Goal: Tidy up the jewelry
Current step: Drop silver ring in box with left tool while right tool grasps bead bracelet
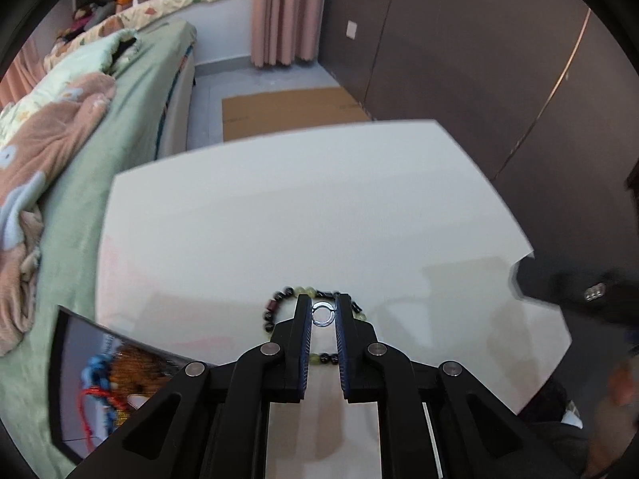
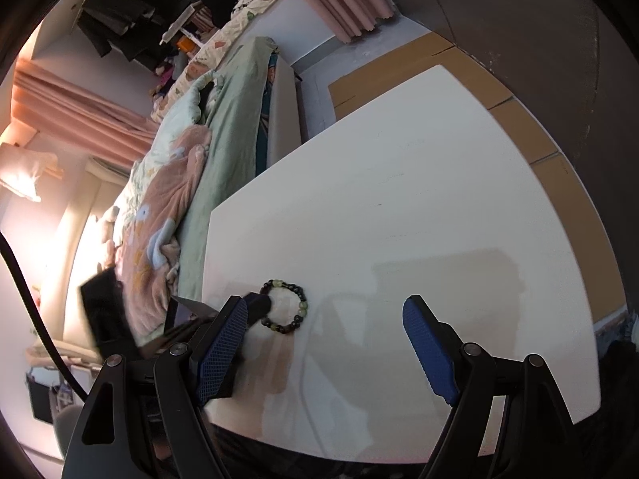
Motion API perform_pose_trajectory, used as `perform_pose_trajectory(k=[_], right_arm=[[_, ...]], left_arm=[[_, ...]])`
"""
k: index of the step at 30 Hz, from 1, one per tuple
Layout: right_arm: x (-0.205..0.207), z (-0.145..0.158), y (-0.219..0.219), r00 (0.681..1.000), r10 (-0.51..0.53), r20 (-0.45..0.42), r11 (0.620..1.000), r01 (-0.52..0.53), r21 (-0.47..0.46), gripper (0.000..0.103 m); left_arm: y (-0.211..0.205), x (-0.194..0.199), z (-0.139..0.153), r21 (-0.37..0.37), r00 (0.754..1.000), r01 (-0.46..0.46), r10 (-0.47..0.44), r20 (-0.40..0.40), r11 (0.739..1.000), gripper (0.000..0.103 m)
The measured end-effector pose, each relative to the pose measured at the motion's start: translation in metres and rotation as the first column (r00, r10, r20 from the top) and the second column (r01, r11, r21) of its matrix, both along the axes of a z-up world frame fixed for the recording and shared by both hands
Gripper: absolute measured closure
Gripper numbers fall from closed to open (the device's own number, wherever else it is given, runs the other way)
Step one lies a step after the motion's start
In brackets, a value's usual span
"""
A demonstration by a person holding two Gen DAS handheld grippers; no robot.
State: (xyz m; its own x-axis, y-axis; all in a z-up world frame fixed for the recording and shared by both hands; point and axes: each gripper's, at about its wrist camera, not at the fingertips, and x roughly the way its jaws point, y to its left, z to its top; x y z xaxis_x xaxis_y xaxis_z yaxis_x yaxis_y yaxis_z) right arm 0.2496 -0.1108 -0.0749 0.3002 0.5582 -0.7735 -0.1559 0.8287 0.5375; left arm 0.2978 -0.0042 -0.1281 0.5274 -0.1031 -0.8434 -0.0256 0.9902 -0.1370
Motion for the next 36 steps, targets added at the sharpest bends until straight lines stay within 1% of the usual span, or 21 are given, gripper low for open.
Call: perform_pose_trajectory(k=[2, 3, 4, 5, 7, 10, 14, 16, 18, 23, 26, 27, 29, 31, 32, 33, 35, 36], right_arm=[[0.002, -0.003, 0.004, 1.000, 0.003, -0.005, 1.000, -0.003, -0.005, 0.023], [0.002, -0.004, 0.006, 1.000, 0.002, -0.008, 1.000, -0.003, -0.005, 0.027], [0.003, -0.006, 0.008, 1.000, 0.005, -0.012, 1.000, -0.005, -0.011, 0.033], [0.003, -0.009, 0.010, 1.000, 0.007, -0.016, 1.000, -0.007, -0.018, 0.036], [0.005, -0.014, 0.015, 1.000, 0.007, -0.029, 0.999, -0.007, -0.034, 0.045], [0.007, -0.021, 0.027, 0.999, 0.015, -0.045, 0.998, -0.017, -0.055, 0.053], [0.010, -0.029, 0.048, 0.997, 0.046, -0.062, 0.994, -0.052, -0.092, 0.056], [0.010, -0.034, 0.059, 0.995, 0.064, -0.071, 0.991, -0.072, -0.116, 0.061], [0.011, -0.038, 0.068, 0.994, 0.081, -0.077, 0.985, -0.091, -0.146, 0.064], [0.013, -0.043, 0.080, 0.992, 0.097, -0.079, 0.969, -0.112, -0.222, 0.065], [0.015, -0.045, 0.089, 0.990, 0.115, -0.076, 0.955, -0.131, -0.265, 0.065], [0.015, -0.046, 0.094, 0.989, 0.125, -0.074, 0.949, -0.141, -0.283, 0.068], [0.014, -0.050, 0.101, 0.987, 0.144, -0.076, 0.934, -0.161, -0.318, 0.073], [0.012, -0.050, 0.112, 0.986, 0.162, -0.044, 0.903, -0.167, -0.395, 0.083], [0.011, -0.049, 0.116, 0.984, 0.174, -0.029, 0.885, -0.169, -0.435, 0.086], [0.009, -0.050, 0.120, 0.983, 0.182, -0.016, 0.864, -0.167, -0.475, 0.092], [0.008, -0.049, 0.121, 0.984, 0.178, -0.007, 0.859, -0.159, -0.486, 0.093], [0.008, -0.048, 0.119, 0.985, 0.172, -0.009, 0.866, -0.155, -0.474, 0.094]], left_arm=[[0.007, -0.004, 0.009, -0.016, 1.000, -0.009, 0.009, 0.020, 1.000, 0.091], [0.010, -0.007, 0.013, -0.022, 1.000, -0.012, 0.012, 0.029, 1.000, 0.091], [0.014, -0.009, 0.016, -0.028, 0.999, -0.014, 0.015, 0.036, 1.000, 0.091], [0.017, -0.011, 0.018, -0.032, 0.999, -0.016, 0.018, 0.040, 0.999, 0.091], [0.021, -0.016, 0.021, -0.040, 0.999, -0.022, 0.023, 0.048, 0.999, 0.091], [0.035, -0.024, 0.026, -0.068, 0.998, -0.035, 0.039, 0.057, 0.997, 0.091], [0.054, -0.034, 0.033, -0.104, 0.995, -0.057, 0.065, 0.074, 0.993, 0.091], [0.065, -0.040, 0.037, -0.122, 0.993, -0.074, 0.084, 0.083, 0.990, 0.091], [0.075, -0.042, 0.037, -0.139, 0.991, -0.087, 0.099, 0.085, 0.986, 0.091], [0.094, -0.054, 0.037, -0.177, 0.989, -0.103, 0.119, 0.083, 0.979, 0.091], [0.100, -0.061, 0.035, -0.190, 0.989, -0.106, 0.122, 0.079, 0.976, 0.091], [0.102, -0.063, 0.034, -0.195, 0.989, -0.107, 0.123, 0.076, 0.975, 0.091], [0.105, -0.068, 0.032, -0.198, 0.990, -0.108, 0.124, 0.070, 0.974, 0.091], [0.106, -0.072, 0.030, -0.179, 0.991, -0.102, 0.116, 0.065, 0.979, 0.091], [0.106, -0.073, 0.029, -0.176, 0.991, -0.105, 0.117, 0.064, 0.979, 0.091], [0.108, -0.074, 0.028, -0.179, 0.991, -0.106, 0.119, 0.061, 0.978, 0.091], [0.112, -0.075, 0.025, -0.195, 0.991, -0.117, 0.128, 0.042, 0.974, 0.090], [0.115, -0.076, 0.024, -0.202, 0.990, -0.125, 0.134, 0.034, 0.971, 0.089]])
